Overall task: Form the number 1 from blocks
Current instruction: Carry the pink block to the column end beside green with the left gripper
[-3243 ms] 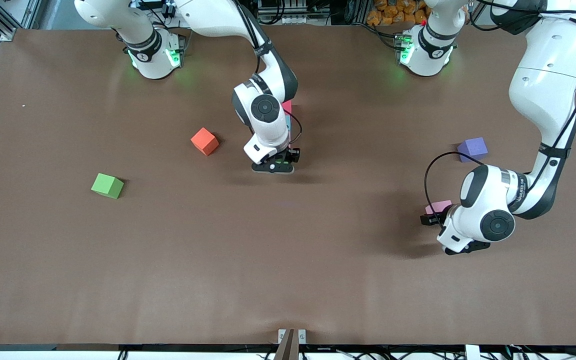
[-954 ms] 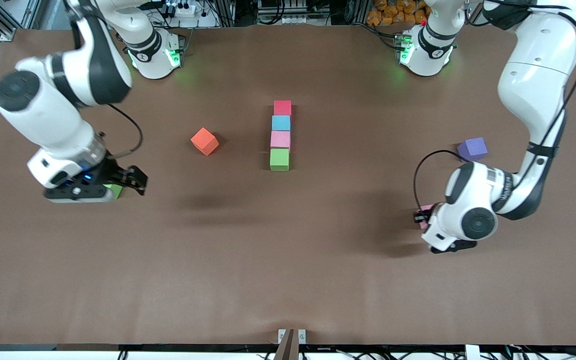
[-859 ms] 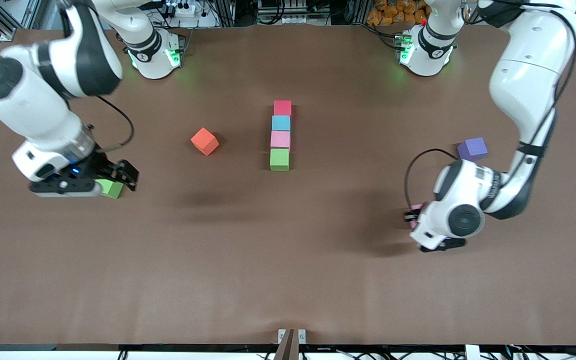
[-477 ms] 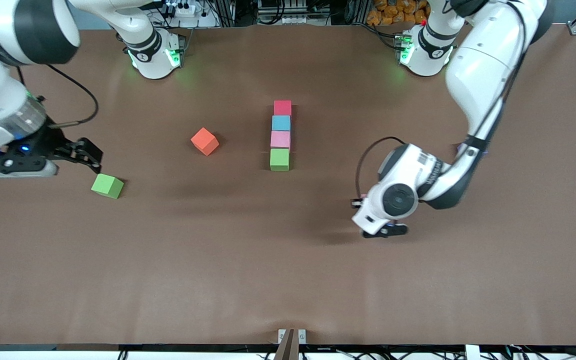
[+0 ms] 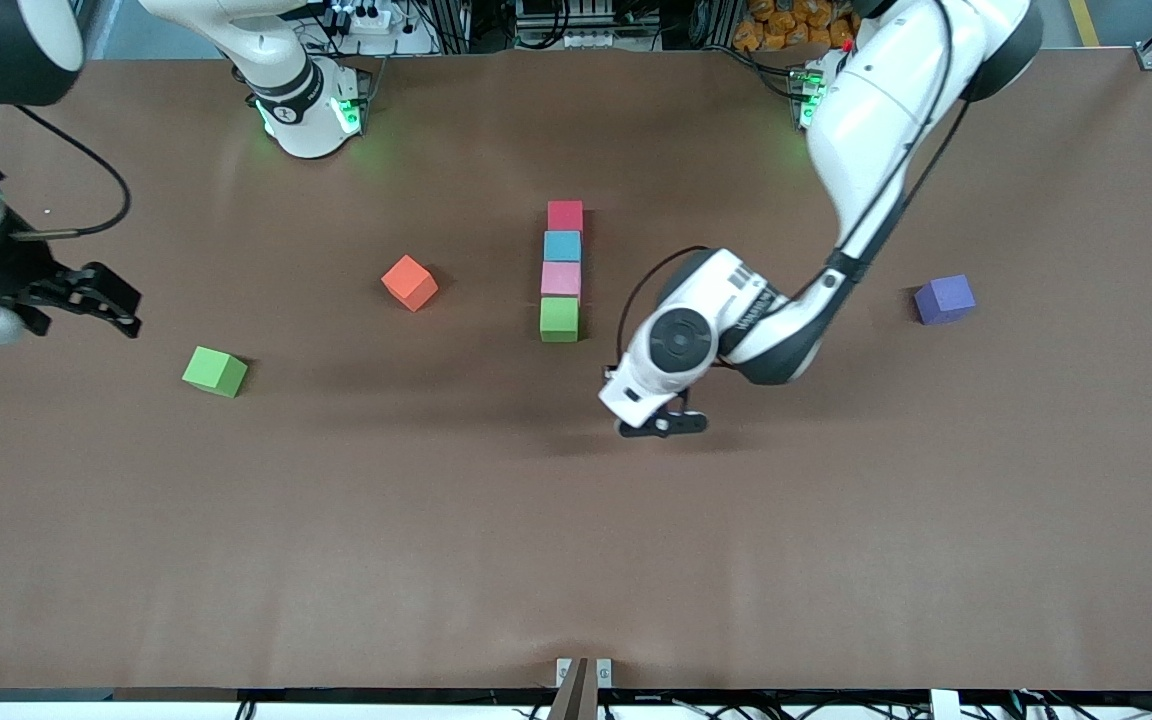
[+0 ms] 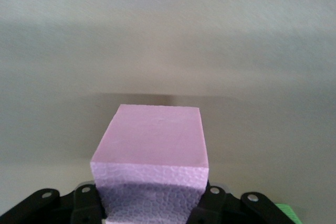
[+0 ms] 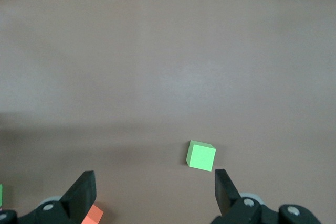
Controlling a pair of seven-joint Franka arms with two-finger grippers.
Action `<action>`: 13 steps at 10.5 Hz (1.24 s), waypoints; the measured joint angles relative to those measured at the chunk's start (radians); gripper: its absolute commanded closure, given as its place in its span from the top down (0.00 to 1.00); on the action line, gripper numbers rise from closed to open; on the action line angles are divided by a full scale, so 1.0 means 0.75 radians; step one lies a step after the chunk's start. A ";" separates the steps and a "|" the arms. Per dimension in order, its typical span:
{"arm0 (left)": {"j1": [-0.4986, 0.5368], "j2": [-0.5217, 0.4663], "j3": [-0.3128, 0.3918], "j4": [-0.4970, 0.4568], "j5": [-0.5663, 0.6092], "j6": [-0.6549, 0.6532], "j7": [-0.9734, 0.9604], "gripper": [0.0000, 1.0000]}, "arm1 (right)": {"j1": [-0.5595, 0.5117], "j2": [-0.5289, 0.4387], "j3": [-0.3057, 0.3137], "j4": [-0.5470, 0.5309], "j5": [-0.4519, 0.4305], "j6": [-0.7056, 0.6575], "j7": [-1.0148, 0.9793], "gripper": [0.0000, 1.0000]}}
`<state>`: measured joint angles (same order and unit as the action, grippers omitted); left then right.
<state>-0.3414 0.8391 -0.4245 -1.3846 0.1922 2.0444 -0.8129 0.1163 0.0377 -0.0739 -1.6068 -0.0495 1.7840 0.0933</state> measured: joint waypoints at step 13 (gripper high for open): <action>-0.264 0.148 0.033 0.131 -0.019 0.163 -0.138 0.00 | -0.004 0.036 -0.063 0.055 0.103 -0.001 -0.042 1.00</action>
<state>-0.5392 0.9498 -0.3999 -1.2861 0.1777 2.1666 -0.9167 0.1135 0.0644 -0.1210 -1.5653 0.0281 1.7830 0.0619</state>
